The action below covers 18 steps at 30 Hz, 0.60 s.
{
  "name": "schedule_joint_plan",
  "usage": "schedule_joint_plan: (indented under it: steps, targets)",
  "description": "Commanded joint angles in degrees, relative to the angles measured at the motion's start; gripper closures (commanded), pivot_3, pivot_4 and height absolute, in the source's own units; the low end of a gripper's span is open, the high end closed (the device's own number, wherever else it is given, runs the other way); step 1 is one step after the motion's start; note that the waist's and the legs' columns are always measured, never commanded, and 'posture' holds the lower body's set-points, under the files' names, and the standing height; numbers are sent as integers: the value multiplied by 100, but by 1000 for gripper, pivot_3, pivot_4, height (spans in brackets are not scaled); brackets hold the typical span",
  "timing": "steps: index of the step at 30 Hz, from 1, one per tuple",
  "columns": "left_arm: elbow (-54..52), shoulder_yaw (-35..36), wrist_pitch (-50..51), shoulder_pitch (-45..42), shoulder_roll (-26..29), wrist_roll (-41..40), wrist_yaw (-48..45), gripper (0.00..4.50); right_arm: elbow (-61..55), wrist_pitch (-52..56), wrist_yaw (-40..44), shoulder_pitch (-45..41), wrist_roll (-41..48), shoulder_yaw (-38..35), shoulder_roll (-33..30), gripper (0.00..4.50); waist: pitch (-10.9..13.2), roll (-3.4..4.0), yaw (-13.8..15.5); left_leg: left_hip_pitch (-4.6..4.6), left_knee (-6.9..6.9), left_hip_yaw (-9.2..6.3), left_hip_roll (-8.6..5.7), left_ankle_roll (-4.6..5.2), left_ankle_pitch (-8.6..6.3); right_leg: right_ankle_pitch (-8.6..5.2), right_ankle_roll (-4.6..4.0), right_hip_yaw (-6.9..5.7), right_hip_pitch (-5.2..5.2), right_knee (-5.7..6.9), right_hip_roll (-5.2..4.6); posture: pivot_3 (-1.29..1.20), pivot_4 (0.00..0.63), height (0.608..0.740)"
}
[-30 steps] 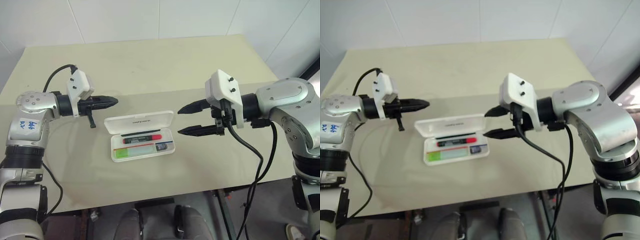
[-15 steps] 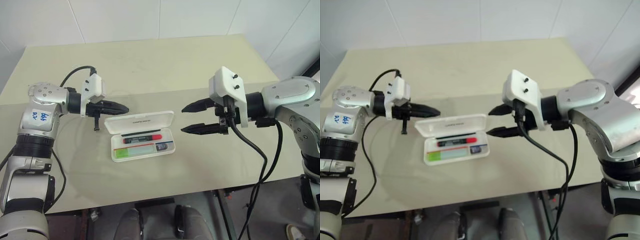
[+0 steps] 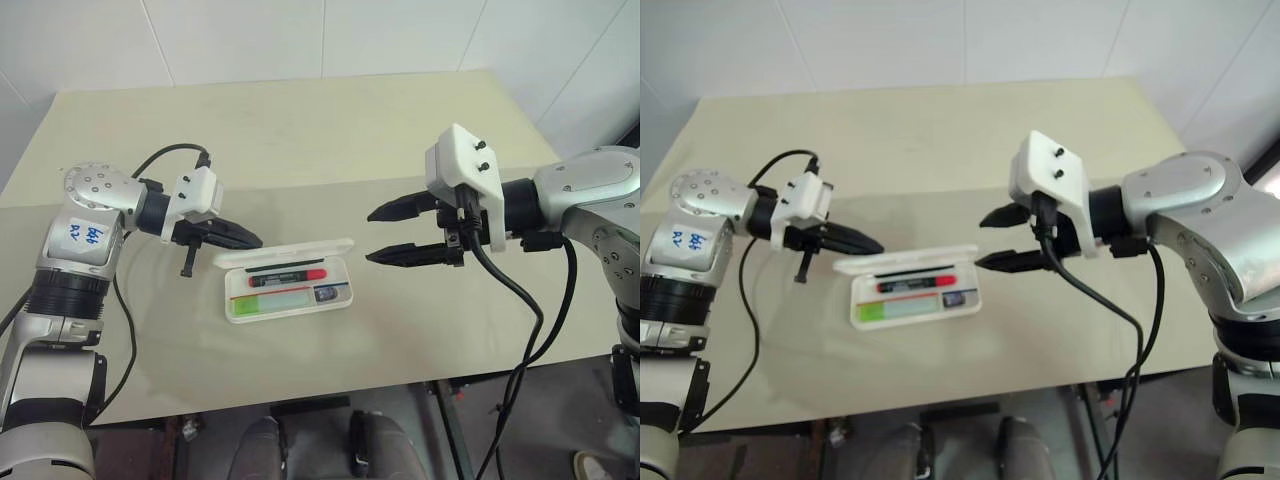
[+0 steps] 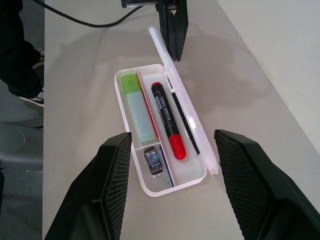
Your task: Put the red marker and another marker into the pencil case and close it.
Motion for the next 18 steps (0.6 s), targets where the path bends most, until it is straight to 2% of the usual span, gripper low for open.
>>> schedule_joint_plan:
  steps: [1,9,18]
  targets:
    - [-447,14,0,292,-16,-19,95,4469,-253,72,-100,-121,184,-288,-127,1722,0,0,1,0,0,0,0,0,0,0,0,1,0,0,-1,0,150,740]
    - [-674,-246,-323,683,-158,316,401,4469,-323,112,-222,-41,340,-332,-205,1722,0,0,9,0,2,0,0,2,-1,0,0,2,0,1,-1,0,150,740]
    - [-116,-560,-1281,684,-398,1032,912,4469,-373,88,-355,19,441,-331,-289,1722,0,0,11,0,3,0,0,4,-2,0,0,2,1,0,-1,0,150,740]
